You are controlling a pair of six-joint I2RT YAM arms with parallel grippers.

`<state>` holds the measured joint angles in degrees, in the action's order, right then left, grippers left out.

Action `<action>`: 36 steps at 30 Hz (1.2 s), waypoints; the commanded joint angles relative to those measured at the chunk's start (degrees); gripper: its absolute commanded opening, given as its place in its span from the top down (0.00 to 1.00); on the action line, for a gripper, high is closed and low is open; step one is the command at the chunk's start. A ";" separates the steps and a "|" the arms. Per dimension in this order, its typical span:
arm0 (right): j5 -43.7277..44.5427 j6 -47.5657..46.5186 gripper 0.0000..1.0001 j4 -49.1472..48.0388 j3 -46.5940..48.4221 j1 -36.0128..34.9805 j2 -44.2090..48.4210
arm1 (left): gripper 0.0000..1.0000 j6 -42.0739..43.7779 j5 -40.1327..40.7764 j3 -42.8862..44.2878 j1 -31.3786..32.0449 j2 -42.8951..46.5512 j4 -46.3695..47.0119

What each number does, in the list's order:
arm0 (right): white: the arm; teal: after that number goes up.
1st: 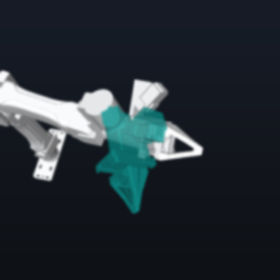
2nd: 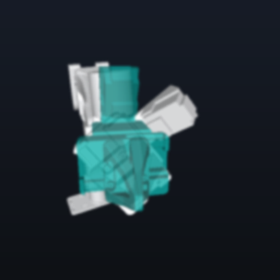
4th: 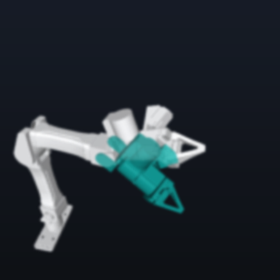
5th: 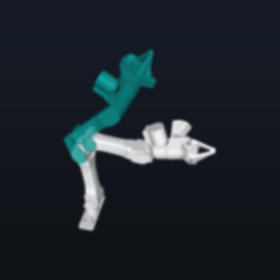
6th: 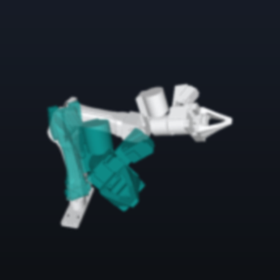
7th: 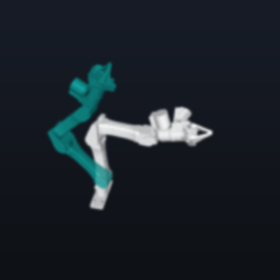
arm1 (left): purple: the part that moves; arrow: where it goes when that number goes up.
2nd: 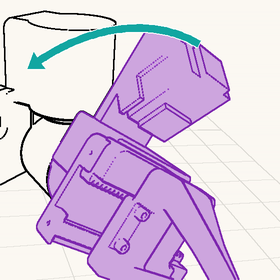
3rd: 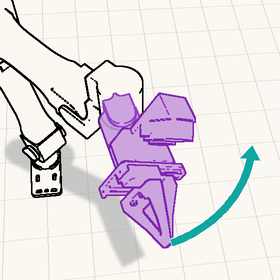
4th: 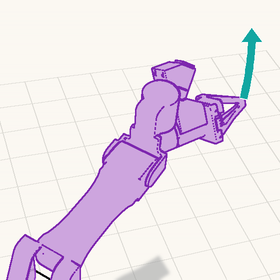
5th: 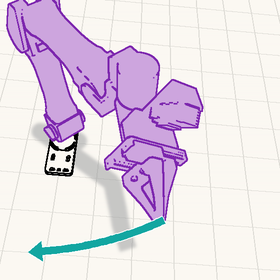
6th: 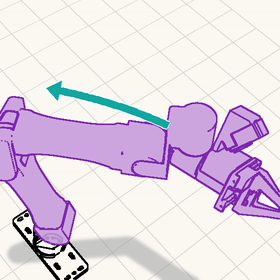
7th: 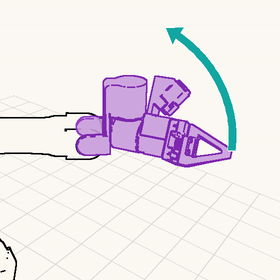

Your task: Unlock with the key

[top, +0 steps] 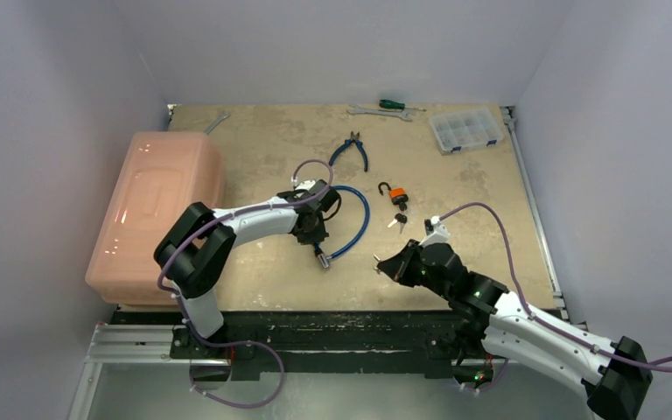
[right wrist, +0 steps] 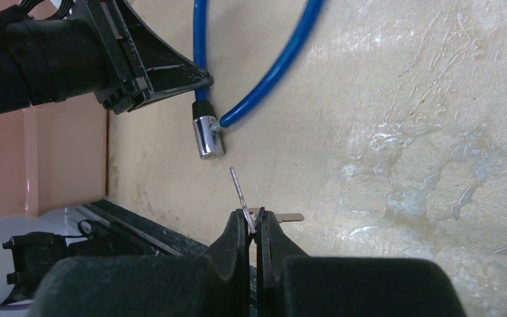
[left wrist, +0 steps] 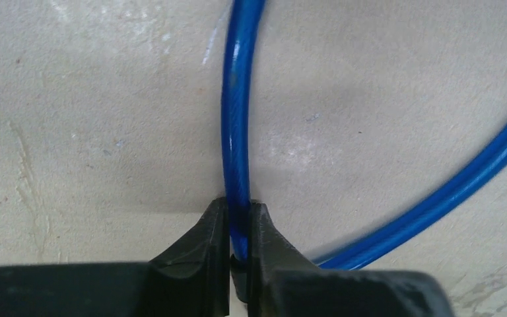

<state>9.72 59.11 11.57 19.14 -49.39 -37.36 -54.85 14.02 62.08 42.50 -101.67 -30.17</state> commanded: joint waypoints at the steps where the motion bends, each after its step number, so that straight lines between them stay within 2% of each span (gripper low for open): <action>1: 2.37 -0.22 1.00 -1.26 -0.27 -0.01 0.99 | 1.00 -2.57 -5.39 0.07 0.83 -4.90 4.03; 6: 2.63 -0.23 1.00 -0.62 -0.50 -0.01 1.88 | 1.00 -6.75 -6.26 -1.58 0.83 -2.37 5.74; 11: 2.27 0.55 1.00 -1.70 -1.28 -0.01 3.41 | 1.00 -13.33 -6.67 -1.31 0.75 0.95 1.92; 14: 2.19 1.26 1.00 -4.17 -2.35 -0.01 3.08 | 1.00 -18.60 -8.61 -2.31 0.74 2.47 1.03; 21: -2.15 1.80 1.00 -15.05 -5.53 -0.01 -2.84 | 1.00 -30.23 -10.52 -9.86 0.86 8.78 8.27; 27: -4.91 4.19 1.00 -24.58 -9.33 -0.01 -4.56 | 1.00 -33.69 -10.40 -13.30 0.77 12.57 11.59; 36: -7.48 10.82 1.00 -30.55 -10.91 -0.37 -10.00 | 1.00 -36.81 -9.95 -16.63 0.77 15.93 16.68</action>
<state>4.05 65.43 -12.45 8.75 -49.39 -45.36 -88.20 4.47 46.02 43.16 -88.73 -18.11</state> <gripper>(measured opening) 0.046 0.075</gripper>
